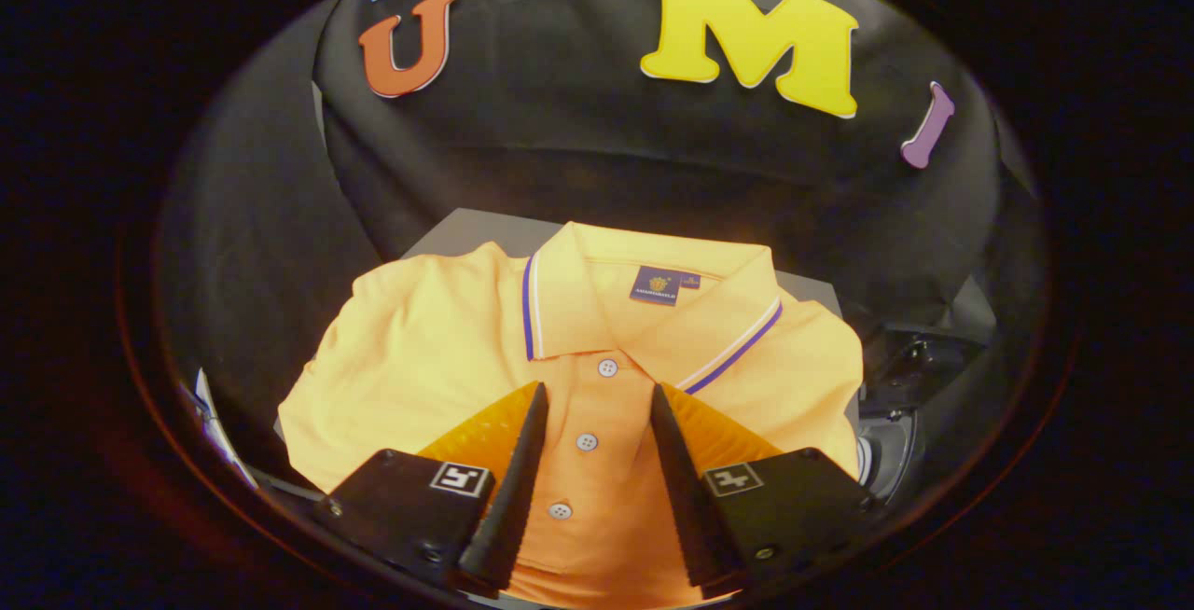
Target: Put the clothes into the washing machine and then close the washing machine lid.
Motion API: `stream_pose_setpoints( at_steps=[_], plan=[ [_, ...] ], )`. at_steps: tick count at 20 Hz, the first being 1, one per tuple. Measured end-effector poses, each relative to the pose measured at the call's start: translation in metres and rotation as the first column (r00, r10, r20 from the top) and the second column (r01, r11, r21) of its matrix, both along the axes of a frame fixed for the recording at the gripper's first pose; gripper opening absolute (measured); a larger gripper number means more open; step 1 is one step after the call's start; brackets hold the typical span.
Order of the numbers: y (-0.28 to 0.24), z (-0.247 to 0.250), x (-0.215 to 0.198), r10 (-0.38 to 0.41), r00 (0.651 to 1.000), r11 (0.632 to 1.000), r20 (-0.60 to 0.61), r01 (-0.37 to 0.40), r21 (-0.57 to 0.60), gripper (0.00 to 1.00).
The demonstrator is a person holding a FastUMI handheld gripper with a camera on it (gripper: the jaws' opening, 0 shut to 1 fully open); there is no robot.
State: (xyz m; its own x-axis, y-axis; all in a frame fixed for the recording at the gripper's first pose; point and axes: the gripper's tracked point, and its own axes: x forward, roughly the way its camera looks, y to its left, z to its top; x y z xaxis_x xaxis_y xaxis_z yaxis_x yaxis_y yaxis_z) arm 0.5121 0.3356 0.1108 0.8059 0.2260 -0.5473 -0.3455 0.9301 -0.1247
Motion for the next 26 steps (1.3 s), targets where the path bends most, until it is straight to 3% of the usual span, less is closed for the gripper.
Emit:
stream_pose_setpoints(
  at_steps=[2,3,4,6,9,11,19,26],
  plan=[
    [-0.001,-0.001,0.001,0.023,0.998,1.000,0.056,-0.022,-0.010,0.43],
    [-0.002,0.001,0.002,0.038,0.996,0.999,0.086,-0.036,-0.033,0.40],
    [-0.003,0.000,0.001,0.053,0.992,0.997,0.113,-0.047,-0.058,0.19],
    [-0.005,-0.001,0.000,0.046,0.992,0.998,0.115,-0.042,-0.036,0.12],
    [-0.004,0.000,-0.003,0.029,1.000,0.991,0.012,-0.031,0.133,0.08],
    [-0.006,0.003,-0.003,0.052,0.999,0.981,-0.013,-0.049,0.186,0.07],
    [-0.029,0.061,-0.031,0.107,0.979,0.950,0.174,-0.153,0.274,0.06],
    [-0.075,0.135,-0.057,0.127,0.920,0.925,0.370,-0.245,0.292,0.06]
  ],
)
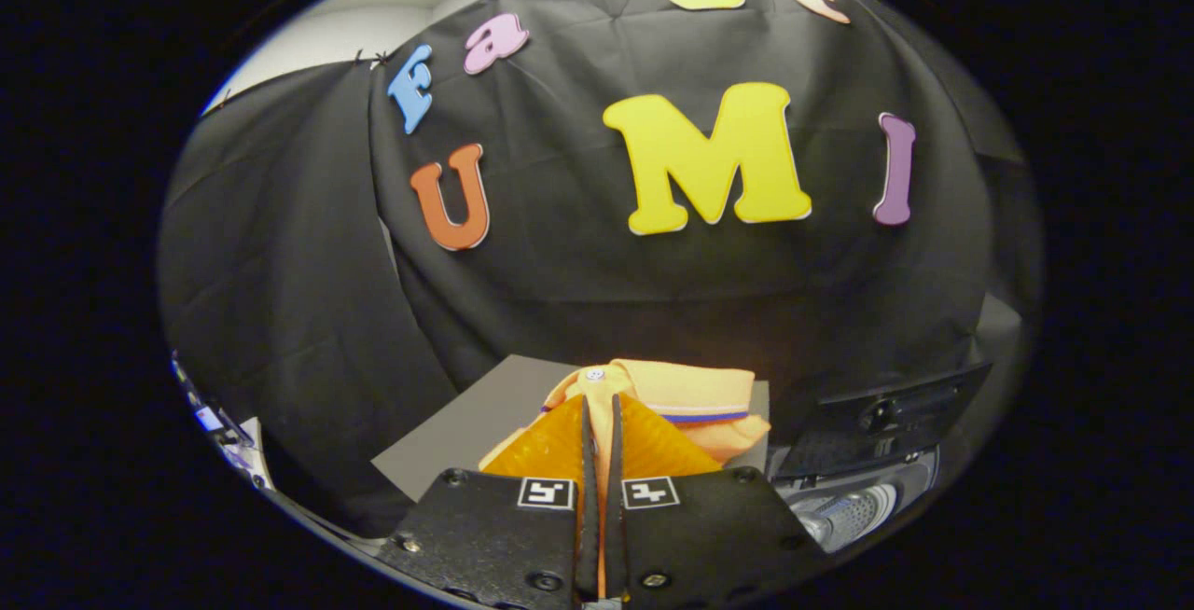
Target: Put the clothes into the washing machine and then close the washing machine lid.
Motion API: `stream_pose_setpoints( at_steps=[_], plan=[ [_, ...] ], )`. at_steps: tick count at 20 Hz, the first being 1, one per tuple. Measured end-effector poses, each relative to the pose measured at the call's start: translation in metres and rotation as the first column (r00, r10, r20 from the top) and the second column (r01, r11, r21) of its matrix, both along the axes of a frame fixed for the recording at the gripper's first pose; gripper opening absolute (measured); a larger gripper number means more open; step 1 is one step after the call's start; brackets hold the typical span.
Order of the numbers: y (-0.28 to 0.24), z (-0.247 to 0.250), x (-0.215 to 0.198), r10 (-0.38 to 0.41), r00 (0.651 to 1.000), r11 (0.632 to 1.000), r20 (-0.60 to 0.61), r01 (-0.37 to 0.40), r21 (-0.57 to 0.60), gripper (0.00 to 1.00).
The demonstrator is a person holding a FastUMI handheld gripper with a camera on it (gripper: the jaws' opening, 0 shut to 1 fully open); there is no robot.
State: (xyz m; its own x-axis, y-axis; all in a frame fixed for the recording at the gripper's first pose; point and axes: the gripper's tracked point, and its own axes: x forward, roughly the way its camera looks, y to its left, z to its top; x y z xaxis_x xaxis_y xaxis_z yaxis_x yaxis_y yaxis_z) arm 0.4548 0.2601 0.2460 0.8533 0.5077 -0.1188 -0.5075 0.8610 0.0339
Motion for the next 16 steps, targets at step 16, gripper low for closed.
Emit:
stream_pose_setpoints(
  at_steps=[16],
  plan=[
    [-0.218,0.125,-0.092,-0.289,0.921,0.957,0.260,0.268,0.115,0.06]
  ],
)
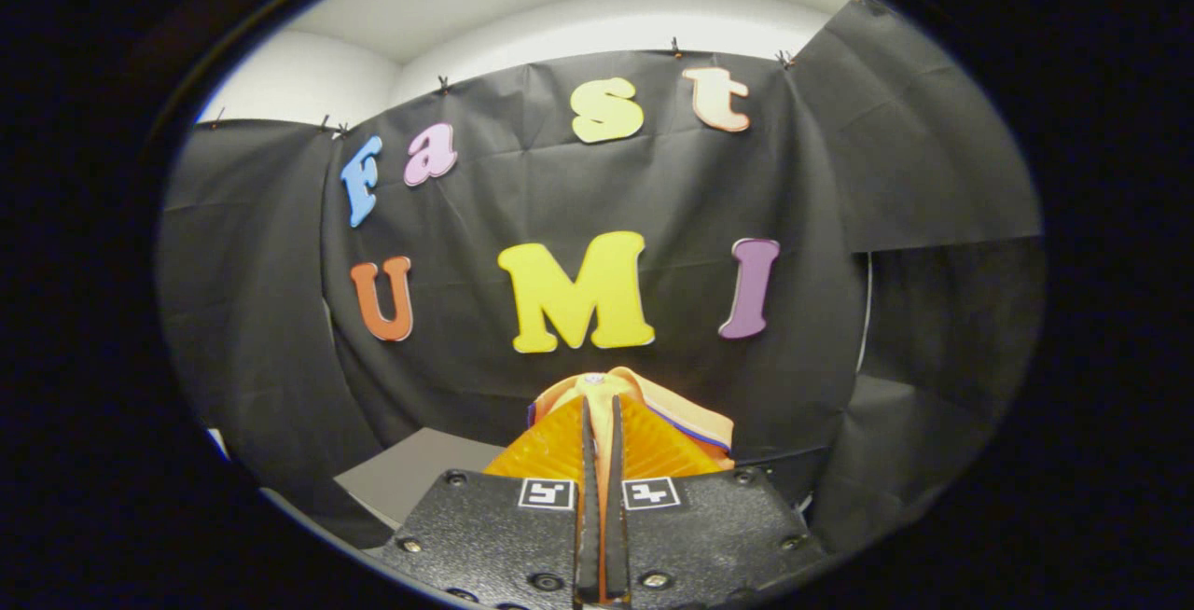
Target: Put the clothes into the washing machine and then close the washing machine lid.
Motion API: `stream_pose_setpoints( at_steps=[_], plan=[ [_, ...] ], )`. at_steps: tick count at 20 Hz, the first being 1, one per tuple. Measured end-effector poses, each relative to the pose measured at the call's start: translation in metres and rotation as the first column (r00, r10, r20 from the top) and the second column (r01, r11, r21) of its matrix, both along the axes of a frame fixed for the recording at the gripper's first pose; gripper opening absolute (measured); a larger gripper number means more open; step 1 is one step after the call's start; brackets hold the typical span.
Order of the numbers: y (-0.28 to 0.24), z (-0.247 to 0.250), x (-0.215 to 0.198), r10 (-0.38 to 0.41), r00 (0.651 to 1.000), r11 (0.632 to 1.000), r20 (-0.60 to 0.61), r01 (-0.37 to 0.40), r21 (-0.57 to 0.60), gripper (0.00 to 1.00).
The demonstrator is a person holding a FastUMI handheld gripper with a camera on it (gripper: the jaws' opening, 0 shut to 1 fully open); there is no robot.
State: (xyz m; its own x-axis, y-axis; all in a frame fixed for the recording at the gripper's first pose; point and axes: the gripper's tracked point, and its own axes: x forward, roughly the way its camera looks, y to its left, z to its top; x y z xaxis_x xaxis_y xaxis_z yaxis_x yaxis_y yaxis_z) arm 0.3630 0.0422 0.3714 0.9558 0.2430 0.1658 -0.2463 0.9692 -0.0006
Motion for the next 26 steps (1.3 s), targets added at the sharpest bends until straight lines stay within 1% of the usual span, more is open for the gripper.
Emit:
stream_pose_setpoints(
  at_steps=[2,6,9,14,20,26],
  plan=[
    [-0.026,0.001,-0.002,-0.061,0.998,0.998,-0.002,0.061,-0.026,0.06],
    [-0.057,-0.003,0.004,-0.108,0.994,0.994,-0.025,0.107,-0.035,0.06],
    [-0.071,-0.028,0.016,-0.100,0.992,0.995,-0.079,0.100,0.001,0.06],
    [-0.082,-0.097,0.055,-0.068,0.972,0.997,-0.223,0.071,0.003,0.06],
    [-0.091,-0.174,0.101,-0.071,0.927,0.997,-0.370,0.060,-0.041,0.06],
    [-0.108,-0.239,0.144,-0.104,0.863,0.994,-0.494,0.083,-0.064,0.06]
  ],
)
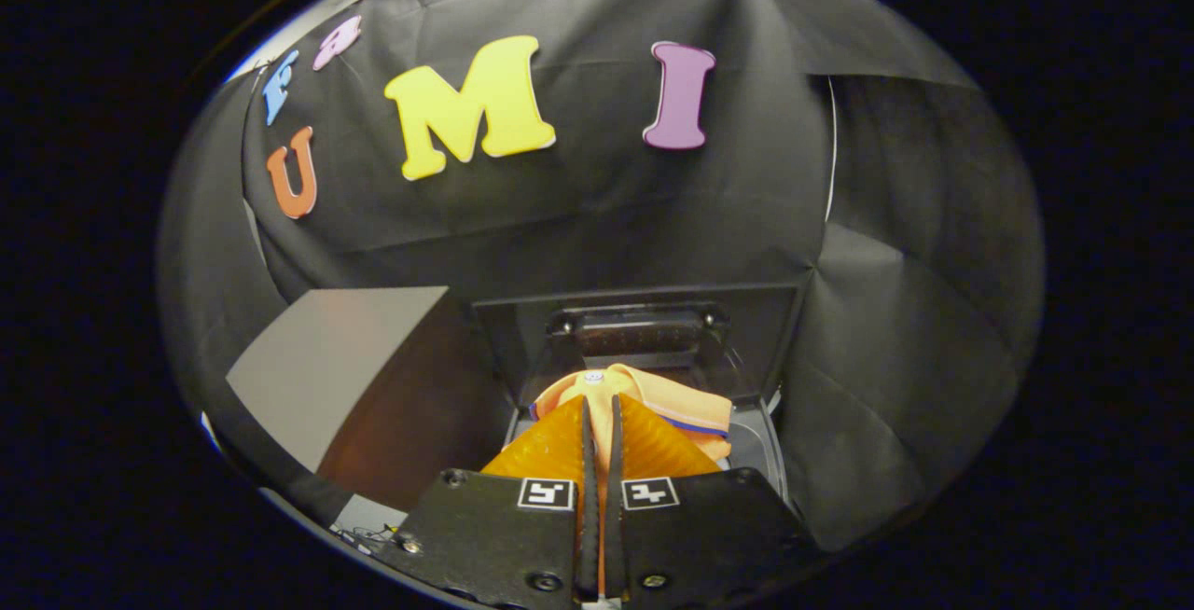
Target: Put the clothes into the washing machine and then close the washing machine lid.
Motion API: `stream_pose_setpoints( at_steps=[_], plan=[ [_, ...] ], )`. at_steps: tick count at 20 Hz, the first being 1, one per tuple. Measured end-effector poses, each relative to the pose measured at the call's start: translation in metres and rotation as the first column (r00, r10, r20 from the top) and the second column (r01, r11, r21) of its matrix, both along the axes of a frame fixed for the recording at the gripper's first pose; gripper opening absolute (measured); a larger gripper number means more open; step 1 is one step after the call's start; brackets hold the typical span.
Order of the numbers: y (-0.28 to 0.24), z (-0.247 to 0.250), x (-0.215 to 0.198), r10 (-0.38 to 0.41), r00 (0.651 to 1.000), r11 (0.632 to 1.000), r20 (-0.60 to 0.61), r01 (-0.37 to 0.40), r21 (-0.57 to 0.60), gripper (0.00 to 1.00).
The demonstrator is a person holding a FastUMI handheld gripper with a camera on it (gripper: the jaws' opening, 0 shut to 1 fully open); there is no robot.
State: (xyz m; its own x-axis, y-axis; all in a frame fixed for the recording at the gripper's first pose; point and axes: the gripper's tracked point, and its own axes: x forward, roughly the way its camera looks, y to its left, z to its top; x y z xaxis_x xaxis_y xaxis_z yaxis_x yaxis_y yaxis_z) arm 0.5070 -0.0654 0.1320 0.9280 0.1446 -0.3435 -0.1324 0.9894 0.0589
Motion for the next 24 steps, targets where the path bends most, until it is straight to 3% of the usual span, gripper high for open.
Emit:
stream_pose_setpoints(
  at_steps=[6,11,16,21,24],
  plan=[
    [-0.020,-0.066,0.036,-0.061,0.986,0.998,-0.153,0.063,0.010,0.06],
    [-0.030,-0.124,0.057,-0.095,0.953,0.995,-0.287,0.098,-0.005,0.06],
    [-0.037,-0.181,0.056,-0.112,0.905,0.993,-0.409,0.084,-0.088,0.06],
    [-0.035,-0.215,0.044,-0.122,0.842,0.992,-0.525,0.110,-0.054,0.06],
    [-0.038,-0.214,0.047,-0.137,0.845,0.991,-0.517,0.118,-0.069,0.06]
  ],
)
